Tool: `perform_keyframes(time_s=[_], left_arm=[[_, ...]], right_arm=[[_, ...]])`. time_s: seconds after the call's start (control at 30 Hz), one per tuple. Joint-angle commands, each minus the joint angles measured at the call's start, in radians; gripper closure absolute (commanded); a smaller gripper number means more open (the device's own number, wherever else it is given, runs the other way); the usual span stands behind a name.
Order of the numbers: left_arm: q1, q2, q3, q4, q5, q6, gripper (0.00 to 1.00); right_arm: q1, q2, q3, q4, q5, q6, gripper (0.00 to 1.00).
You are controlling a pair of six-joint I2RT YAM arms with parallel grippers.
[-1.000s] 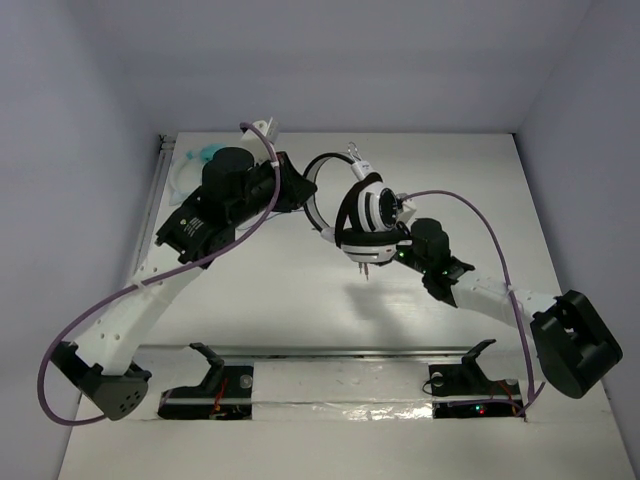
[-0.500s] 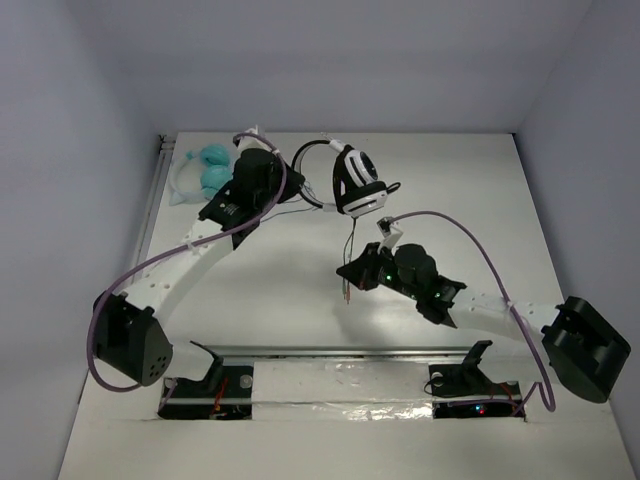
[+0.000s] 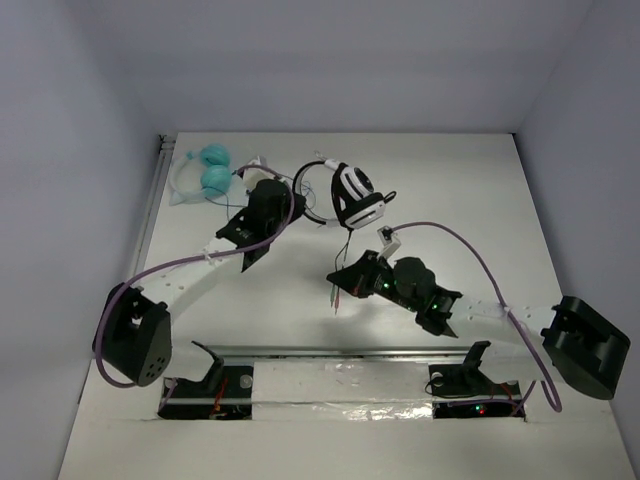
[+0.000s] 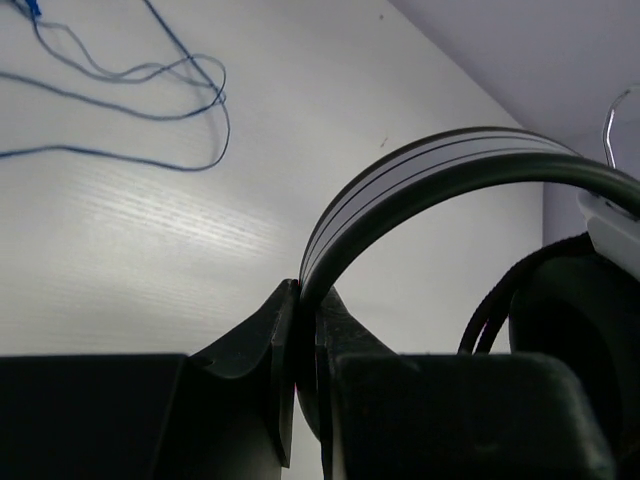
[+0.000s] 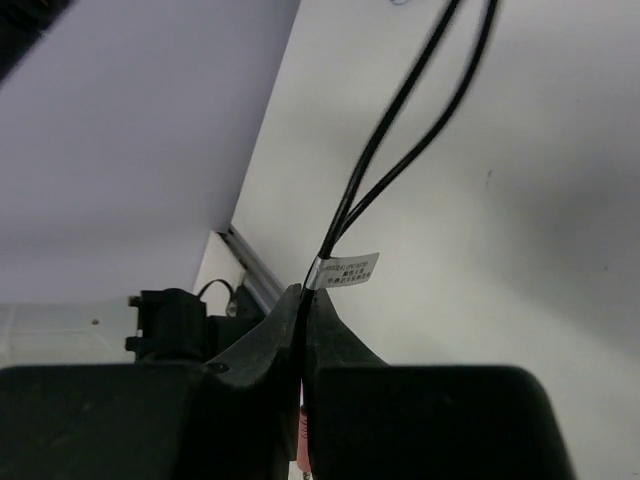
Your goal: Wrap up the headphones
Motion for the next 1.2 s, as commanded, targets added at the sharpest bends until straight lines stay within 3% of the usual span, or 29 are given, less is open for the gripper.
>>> perform_keyframes(time_s=[0.0,0.27,0.57,0.87,1.17], left_arm=[[-0.043,-0.078,-0.059,0.214,-0.099,-0.065,1.00],[-0.171,-0.150,-0.259,0.199,-0.144,-0.060,1.00],[-0.257,-0.161,-0.344,0.175,-0.116,-0.089,1.00],[-0.300,-0.106,-0.355,0.149,-0.101,-0.103,1.00],[-0.300,-0.054,-0.333,0.136,-0.067,-0.106,1.00]], right_arm=[[0.022,-0.043,0.036,0.077,-0.013,0.075,1.00],[0.022,-0.029,0.105,0.037,0.132,0.158,0.95],[0.022,0.100,0.117,0.083,0.331,0.223,0.89],[0.022,0.169,0.174,-0.003,0.496,0.209,0.67],[0.022,0.302,0.266,-0.121,0.551,0.194,0.50]])
